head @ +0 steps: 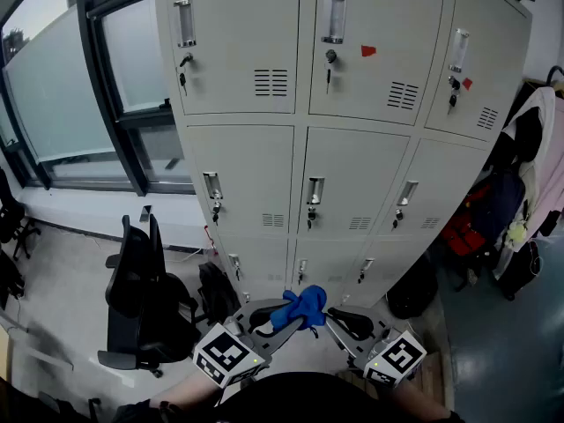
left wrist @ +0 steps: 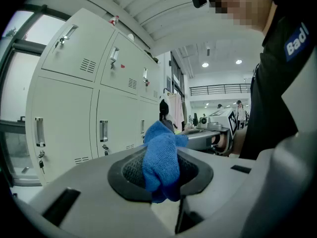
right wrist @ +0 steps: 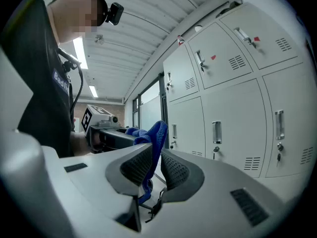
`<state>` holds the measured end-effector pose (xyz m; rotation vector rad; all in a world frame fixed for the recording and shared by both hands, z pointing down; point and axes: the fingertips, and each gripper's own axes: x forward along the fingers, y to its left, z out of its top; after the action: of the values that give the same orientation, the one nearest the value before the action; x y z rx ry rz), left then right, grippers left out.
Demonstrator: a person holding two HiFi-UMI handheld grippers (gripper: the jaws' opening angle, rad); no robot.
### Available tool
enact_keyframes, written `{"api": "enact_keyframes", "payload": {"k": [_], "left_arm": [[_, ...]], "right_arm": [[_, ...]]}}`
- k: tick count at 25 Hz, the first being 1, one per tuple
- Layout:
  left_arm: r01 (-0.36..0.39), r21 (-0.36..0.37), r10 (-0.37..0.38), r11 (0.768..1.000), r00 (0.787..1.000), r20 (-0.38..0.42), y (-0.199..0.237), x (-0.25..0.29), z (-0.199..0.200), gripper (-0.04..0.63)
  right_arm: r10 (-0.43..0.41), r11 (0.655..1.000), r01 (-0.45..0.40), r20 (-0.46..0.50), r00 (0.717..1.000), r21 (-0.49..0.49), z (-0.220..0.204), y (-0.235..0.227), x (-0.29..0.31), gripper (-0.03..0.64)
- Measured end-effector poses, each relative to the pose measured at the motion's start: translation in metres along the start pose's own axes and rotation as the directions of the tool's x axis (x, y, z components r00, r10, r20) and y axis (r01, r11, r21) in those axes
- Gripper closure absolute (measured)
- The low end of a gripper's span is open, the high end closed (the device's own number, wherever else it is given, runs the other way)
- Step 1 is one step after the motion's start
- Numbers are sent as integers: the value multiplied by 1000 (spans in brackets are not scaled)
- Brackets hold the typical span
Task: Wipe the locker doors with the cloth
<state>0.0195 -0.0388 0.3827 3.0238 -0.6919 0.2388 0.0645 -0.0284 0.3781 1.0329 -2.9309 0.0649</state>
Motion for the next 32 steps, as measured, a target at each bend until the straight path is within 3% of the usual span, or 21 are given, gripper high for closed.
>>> {"api": "enact_keyframes", "payload": {"k": [11,16,25,29,32], "left_arm": [[-13,-13,13,1000,1000,-3,-1,-7,-5,491],[-120,-9,120,993,993,-2,38,-19,1,491],[-393,91,395,915,919,-4,170,-64,51,491],[-473,121,474,873,880,23,218,-81,74,491],[-505,143,503,851,863,50,248,-90,93,492]], "right_arm": [[18,1000,-18,14,1000,14,-1,7,3,569],[12,998,-14,22,1000,55,0,7,3,569],[-5,998,3,19,1000,68,-1,0,5,569],[-14,998,14,10,1000,61,-2,1,14,569],[-30,998,29,13,999,55,1,6,28,569]]}}
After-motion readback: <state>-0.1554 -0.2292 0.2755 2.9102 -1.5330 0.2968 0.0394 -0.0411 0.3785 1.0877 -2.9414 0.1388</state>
